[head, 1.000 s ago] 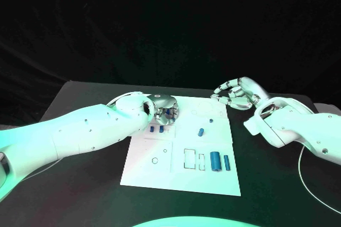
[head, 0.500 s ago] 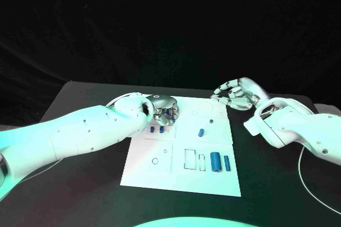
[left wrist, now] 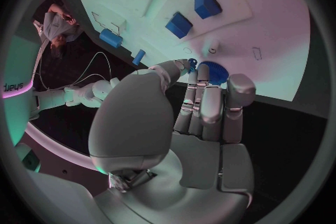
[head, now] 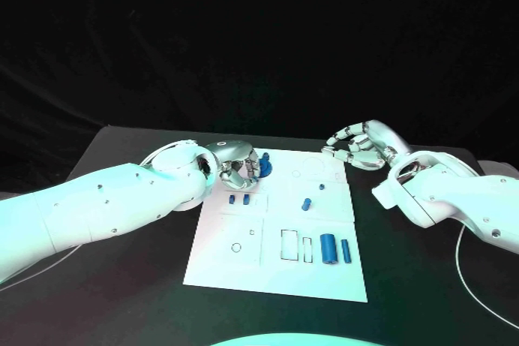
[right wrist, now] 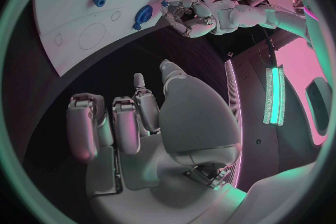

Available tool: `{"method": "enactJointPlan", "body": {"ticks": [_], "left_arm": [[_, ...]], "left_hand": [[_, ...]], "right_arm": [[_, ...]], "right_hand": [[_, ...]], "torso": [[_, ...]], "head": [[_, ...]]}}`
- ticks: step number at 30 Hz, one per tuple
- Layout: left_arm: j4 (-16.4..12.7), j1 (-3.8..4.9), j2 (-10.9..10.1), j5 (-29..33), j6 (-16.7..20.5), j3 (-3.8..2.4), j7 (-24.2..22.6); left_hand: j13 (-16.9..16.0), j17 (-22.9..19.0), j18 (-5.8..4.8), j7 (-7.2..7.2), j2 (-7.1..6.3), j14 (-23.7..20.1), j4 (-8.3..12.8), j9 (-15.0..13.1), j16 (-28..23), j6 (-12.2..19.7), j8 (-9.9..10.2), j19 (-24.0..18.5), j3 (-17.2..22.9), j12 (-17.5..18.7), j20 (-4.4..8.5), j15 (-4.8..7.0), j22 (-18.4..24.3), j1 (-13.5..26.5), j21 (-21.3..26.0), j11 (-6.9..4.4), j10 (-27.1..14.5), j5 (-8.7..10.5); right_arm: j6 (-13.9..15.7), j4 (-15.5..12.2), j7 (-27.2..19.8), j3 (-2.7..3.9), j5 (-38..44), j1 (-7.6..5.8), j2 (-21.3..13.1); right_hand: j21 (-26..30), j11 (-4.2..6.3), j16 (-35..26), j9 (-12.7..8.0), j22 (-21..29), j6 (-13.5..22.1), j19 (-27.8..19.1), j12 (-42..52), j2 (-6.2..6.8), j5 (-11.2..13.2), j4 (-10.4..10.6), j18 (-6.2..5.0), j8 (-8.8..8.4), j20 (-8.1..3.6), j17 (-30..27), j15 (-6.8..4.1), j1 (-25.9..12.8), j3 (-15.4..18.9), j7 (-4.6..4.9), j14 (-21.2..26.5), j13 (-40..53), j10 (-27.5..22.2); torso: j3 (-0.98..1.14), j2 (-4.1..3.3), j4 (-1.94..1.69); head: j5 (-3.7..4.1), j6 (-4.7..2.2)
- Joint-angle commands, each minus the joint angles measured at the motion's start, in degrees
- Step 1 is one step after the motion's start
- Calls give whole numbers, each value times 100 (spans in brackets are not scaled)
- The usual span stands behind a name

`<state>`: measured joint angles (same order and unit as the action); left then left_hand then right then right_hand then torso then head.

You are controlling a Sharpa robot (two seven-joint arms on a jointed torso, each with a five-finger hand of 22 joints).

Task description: Assemble the parts on the task board

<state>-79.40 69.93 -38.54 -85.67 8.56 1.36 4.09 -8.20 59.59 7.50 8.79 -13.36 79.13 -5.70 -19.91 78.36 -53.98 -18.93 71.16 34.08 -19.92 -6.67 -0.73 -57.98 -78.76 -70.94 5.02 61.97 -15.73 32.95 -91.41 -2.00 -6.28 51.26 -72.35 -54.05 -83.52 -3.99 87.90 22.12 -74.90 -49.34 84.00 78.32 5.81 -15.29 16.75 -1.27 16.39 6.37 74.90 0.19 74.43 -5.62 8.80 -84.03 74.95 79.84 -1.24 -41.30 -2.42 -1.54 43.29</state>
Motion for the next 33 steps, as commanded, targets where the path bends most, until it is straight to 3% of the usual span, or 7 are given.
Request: {"method": "enactJointPlan", "body": {"ticks": [1, 8, 13, 33], "left_arm": [[-143, 12, -159, 216, 165, -45, -51], [-294, 14, -436, 309, 70, -84, -10], [-306, 12, -514, 319, -33, -86, 16], [-90, -12, -404, 266, -233, -7, 26]], "left_hand": [[-6, -4, -52, 2, -14, 39, -40, 1, 34, -43, 38, 38, -9, 30, 12, -15, -8, 55, -23, 2, 44, 31], [-6, 38, -61, -7, -17, 68, -44, -3, 59, -73, 43, 73, -18, 57, 19, -5, -52, 53, -50, -10, 87, 25], [-4, 24, -61, -12, -13, 70, -22, -3, 59, -81, 52, 78, -7, 80, 25, 3, -52, 16, -51, -16, 103, 20], [-2, 1, -59, -13, -10, 65, 0, -2, 53, -85, 64, 72, 4, 104, 29, 7, -36, -19, -41, -18, 115, 19]], "right_arm": [[-48, -5, -33, 0, 24, 3, -9], [-48, -7, -28, 0, 24, 4, -26], [-50, -7, -26, 0, 24, 4, -28], [-54, -6, -30, 0, 24, 8, -18]], "right_hand": [[-3, 6, -30, 1, -1060, 7, 238, 3, -21, -26, -25, -43, 36, -57, 750, -42, -30, -6, -12, -433, 268, -7], [-3, 6, -30, 1, -1060, 7, 238, 3, -21, -26, -25, -43, 36, -57, 750, -42, -30, -6, -12, -433, 268, -7], [1, 7, -30, 1, -1059, 7, 236, 3, -31, -26, -21, -44, 41, -58, 751, -43, -36, -10, -13, -434, 266, -6], [1, 7, -30, 1, -1059, 7, 236, 3, -31, -26, -21, -44, 41, -58, 751, -43, -36, -10, -13, -434, 266, -6]], "torso": [[-3, -5, 5], [-5, -7, -5], [-5, -11, -2], [5, -20, 15]], "head": [[-5, -5], [4, -3], [-20, 5], [-46, 18]]}}
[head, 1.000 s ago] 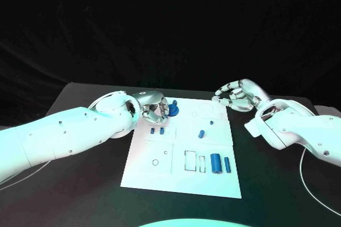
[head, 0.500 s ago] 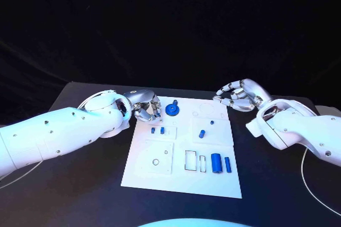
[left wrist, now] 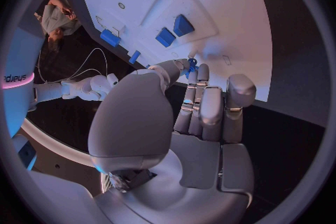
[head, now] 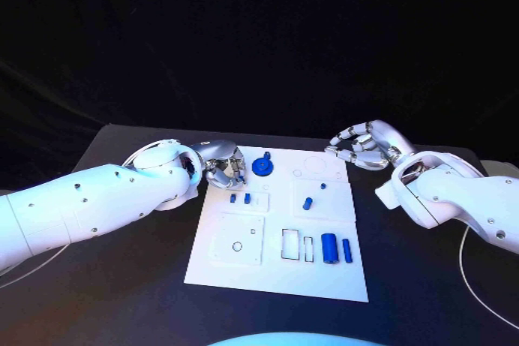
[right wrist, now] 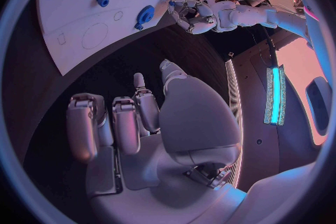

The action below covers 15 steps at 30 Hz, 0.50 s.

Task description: Assemble the parts on the task board

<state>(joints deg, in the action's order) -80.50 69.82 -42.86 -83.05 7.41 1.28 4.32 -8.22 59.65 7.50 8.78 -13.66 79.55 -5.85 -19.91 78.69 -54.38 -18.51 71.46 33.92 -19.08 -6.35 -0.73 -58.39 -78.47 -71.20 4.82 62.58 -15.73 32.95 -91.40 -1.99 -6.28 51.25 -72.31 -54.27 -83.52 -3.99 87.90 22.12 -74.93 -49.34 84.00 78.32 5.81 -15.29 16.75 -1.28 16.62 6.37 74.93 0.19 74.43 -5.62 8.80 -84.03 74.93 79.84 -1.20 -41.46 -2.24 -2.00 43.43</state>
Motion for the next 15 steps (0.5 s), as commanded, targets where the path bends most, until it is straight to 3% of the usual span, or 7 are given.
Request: {"method": "enactJointPlan", "body": {"ticks": [1, 15], "left_arm": [[33, -1, 37, -1, -121, 3, 5], [94, -2, 109, -13, -147, 33, 1]], "left_hand": [[0, -23, -60, -11, 19, 17, 15, -1, 13, -45, 25, 44, 18, 25, -2, 6, 1, -49, -18, 4, 55, 20], [1, -27, -58, -9, 16, 15, 15, 0, 12, -41, 31, 39, 16, 33, -1, 5, 11, -49, -11, 7, 55, 22]], "right_arm": [[-53, -8, -31, 0, 24, 4, 4], [-49, -26, -36, 0, 28, 5, 3]], "right_hand": [[1, 7, -30, 1, -1056, 7, 236, 3, -31, -27, -21, -43, 18, -58, 748, -43, -36, -10, -13, -433, 268, -6], [3, 8, -32, 0, -1056, 9, 236, -5, -40, -27, -20, -44, 23, -59, 746, -44, -46, -13, -13, -433, 259, -11]], "torso": [[1, -3, -4], [1, -2, 2]], "head": [[1, 7], [35, 30]]}}
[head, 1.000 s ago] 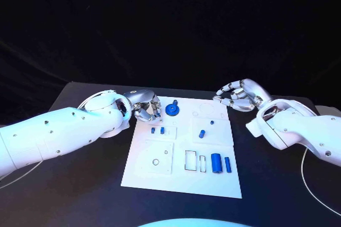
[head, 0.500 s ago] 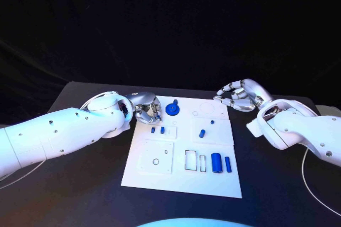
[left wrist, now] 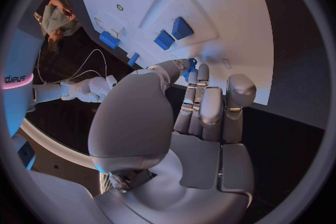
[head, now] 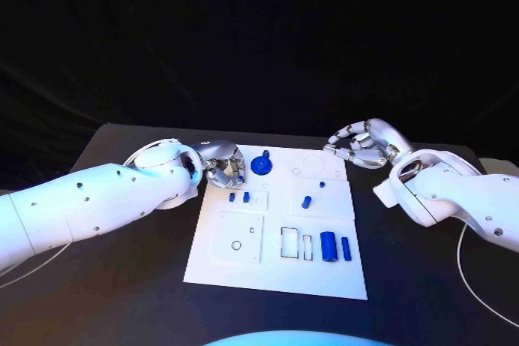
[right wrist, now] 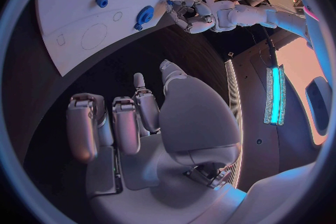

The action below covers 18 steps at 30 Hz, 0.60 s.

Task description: Assemble the parts on the task board

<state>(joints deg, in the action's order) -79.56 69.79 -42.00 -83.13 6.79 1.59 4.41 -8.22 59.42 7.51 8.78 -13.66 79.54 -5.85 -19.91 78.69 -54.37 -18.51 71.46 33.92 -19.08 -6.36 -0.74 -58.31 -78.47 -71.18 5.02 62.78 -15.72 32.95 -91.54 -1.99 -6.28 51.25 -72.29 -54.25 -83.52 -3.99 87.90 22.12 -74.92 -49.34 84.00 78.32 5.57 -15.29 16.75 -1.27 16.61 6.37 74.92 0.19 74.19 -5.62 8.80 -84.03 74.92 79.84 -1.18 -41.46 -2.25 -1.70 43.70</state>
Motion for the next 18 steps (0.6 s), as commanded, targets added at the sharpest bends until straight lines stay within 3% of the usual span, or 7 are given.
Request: {"method": "enactJointPlan", "body": {"ticks": [1, 18], "left_arm": [[6, 0, 31, -5, -87, 6, -10], [101, -1, 148, -6, -244, 40, 22]], "left_hand": [[1, -4, -59, -9, 16, 15, 15, 0, 12, -41, 31, 39, 16, 33, -1, 5, 3, -48, -14, -14, 34, 22], [2, -27, -58, -7, 24, 6, 14, 1, 3, -40, 38, 35, 18, 45, 1, 3, 8, -52, -10, -13, 38, 24]], "right_arm": [[-49, -12, -36, 0, 29, 3, 1], [-54, -9, -36, 0, 31, 3, 8]], "right_hand": [[3, 8, -31, 0, -1057, 9, 236, -5, -16, -27, -20, -44, 24, -59, 747, -44, -22, -13, -13, -433, 259, -11], [3, 8, -31, 0, -1057, 9, 236, -5, -16, -27, -20, -44, 24, -59, 747, -44, -22, -13, -13, -433, 259, -11]], "torso": [[0, -3, 6], [-2, 2, 2]], "head": [[4, 4], [4, 22]]}}
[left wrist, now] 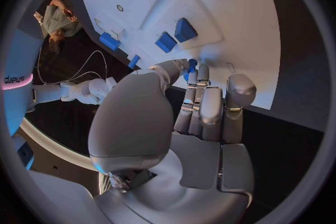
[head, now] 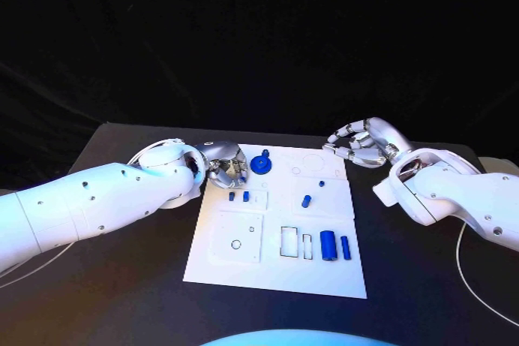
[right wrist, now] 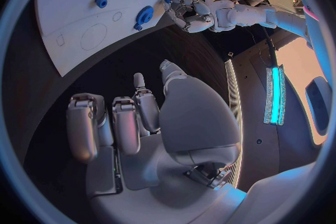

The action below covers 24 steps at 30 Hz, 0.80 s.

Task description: Assemble the parts on the task board

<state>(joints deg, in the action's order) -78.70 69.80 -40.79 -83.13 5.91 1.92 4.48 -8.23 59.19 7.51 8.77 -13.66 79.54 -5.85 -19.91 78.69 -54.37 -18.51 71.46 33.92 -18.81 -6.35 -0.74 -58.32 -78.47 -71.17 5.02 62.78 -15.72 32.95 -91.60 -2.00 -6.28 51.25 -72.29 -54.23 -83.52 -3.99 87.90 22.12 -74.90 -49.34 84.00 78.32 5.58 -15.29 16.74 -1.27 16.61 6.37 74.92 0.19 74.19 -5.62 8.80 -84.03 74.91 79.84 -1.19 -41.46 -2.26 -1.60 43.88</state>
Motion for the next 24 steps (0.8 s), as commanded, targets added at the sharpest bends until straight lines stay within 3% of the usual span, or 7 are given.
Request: {"method": "enactJointPlan", "body": {"ticks": [1, 16, 24], "left_arm": [[24, -1, 36, -7, -167, 13, 19], [74, -12, 87, -31, -255, 48, 59], [61, -13, 65, -25, -205, 49, 88]], "left_hand": [[3, -7, -58, -8, 29, 5, 16, 1, 2, -40, 40, 34, 20, 21, 0, 3, 11, -57, -9, -13, 39, 24], [8, -39, -52, 10, 16, -19, 5, 11, -13, -5, 80, 13, -2, 71, 2, -9, 43, -40, 14, 4, 22, 36], [20, -161, -22, 121, -110, -103, -55, 145, -42, 441, 429, -95, -62, 255, -44, -82, 204, 43, 133, 93, -48, 22]], "right_arm": [[-54, -2, -36, 0, 30, 3, 6], [-60, 1, -33, 0, 30, 4, 5], [-56, 9, -35, 0, 30, 4, 2]], "right_hand": [[3, 8, -31, -1, -1058, 9, 236, -5, -16, -27, -20, -44, 24, -59, 747, -44, -23, -13, -13, -433, 260, -11], [3, 8, -31, -1, -1058, 9, 236, -5, -16, -27, -20, -44, 24, -59, 747, -44, -23, -13, -13, -433, 260, -11], [3, 8, -31, -1, -1058, 9, 236, -5, -16, -27, -20, -44, 24, -59, 747, -44, -23, -13, -13, -433, 260, -11]], "torso": [[-1, 2, 4], [2, 4, -1], [-5, 3, -3]], "head": [[-4, 4], [4, 5], [15, 7]]}}
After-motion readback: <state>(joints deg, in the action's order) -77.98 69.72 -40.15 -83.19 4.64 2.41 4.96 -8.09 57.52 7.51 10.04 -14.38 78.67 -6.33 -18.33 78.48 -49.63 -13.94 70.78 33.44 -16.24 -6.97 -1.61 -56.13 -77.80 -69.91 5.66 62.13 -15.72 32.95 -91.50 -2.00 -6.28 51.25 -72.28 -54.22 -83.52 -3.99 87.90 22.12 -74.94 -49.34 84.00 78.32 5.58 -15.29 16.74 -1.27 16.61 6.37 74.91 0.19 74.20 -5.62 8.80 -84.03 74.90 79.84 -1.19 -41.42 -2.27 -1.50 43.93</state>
